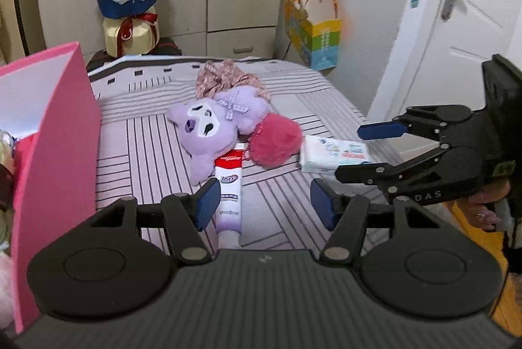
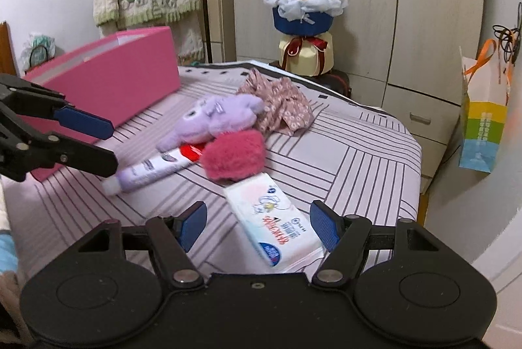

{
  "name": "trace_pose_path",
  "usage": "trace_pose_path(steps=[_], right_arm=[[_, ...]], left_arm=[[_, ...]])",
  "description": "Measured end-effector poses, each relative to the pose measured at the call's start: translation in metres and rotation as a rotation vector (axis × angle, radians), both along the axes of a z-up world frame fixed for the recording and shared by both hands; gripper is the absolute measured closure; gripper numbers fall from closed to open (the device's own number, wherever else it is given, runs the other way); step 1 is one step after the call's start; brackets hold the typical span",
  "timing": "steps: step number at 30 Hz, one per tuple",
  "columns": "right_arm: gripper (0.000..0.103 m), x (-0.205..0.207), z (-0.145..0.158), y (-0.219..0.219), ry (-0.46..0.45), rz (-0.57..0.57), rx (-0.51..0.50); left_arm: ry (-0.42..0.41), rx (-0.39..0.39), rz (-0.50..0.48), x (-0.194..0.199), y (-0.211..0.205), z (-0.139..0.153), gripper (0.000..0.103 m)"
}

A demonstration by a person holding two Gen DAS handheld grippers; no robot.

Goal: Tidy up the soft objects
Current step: 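Move the left gripper to the Colgate toothpaste while the right gripper approaches the wipes packet, then grasp the toothpaste tube with the left gripper while the right gripper grasps the white wipes packet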

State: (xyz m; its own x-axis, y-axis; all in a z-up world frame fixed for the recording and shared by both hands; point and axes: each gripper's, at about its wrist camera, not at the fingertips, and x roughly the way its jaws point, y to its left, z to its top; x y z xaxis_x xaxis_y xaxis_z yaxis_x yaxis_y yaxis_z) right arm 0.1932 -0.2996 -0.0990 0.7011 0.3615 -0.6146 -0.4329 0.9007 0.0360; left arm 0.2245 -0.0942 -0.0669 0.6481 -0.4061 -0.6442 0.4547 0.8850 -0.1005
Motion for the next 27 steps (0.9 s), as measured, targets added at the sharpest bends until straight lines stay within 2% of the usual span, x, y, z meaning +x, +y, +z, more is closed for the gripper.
trace_pose_path(steps=[2,5,7,10,13,16,18,20,21,22,23,27], right_arm=[[0.028,0.006,-0.005,0.000,-0.002,0.005,-0.016],[0.014,0.015,-0.012,-0.001,-0.018,-0.032,-0.053],[0.014,0.019,-0.014,-0.002,-0.016,-0.032,-0.058],[0.014,0.021,-0.015,-0.002,-0.003,-0.005,-0.028],[0.016,0.018,-0.019,0.005,-0.009,0.020,-0.048],[0.029,0.014,-0.022,0.010,-0.013,-0.001,-0.062],[0.042,0.011,-0.021,0.010,-0.001,-0.025,-0.036],[0.050,0.008,-0.021,0.007,0.025,-0.058,0.003],[0.053,0.007,-0.020,0.006,0.041,-0.085,0.026],[0.055,0.005,-0.019,0.005,0.056,-0.116,0.046],[0.056,0.003,-0.018,0.005,0.071,-0.147,0.067],[0.055,-0.006,-0.016,0.014,0.099,-0.214,0.088]], left_arm=[[-0.007,0.023,0.022,0.008,-0.003,-0.009,0.044],[-0.038,0.107,0.061,0.017,-0.010,-0.022,0.045],[-0.050,0.136,0.071,0.022,-0.013,-0.029,0.048],[-0.019,0.122,0.079,0.032,-0.013,-0.035,0.049],[-0.001,0.125,0.084,0.038,-0.015,-0.040,0.050],[0.014,0.122,0.111,0.042,-0.016,-0.045,0.053],[0.001,0.133,0.116,0.040,-0.017,-0.046,0.053],[-0.003,0.125,0.128,0.038,-0.017,-0.047,0.055],[-0.006,0.117,0.133,0.037,-0.016,-0.047,0.064],[-0.008,0.109,0.134,0.035,-0.015,-0.047,0.075],[-0.007,0.101,0.130,0.033,-0.015,-0.047,0.079],[0.007,0.056,0.133,0.027,-0.013,-0.046,0.079]])
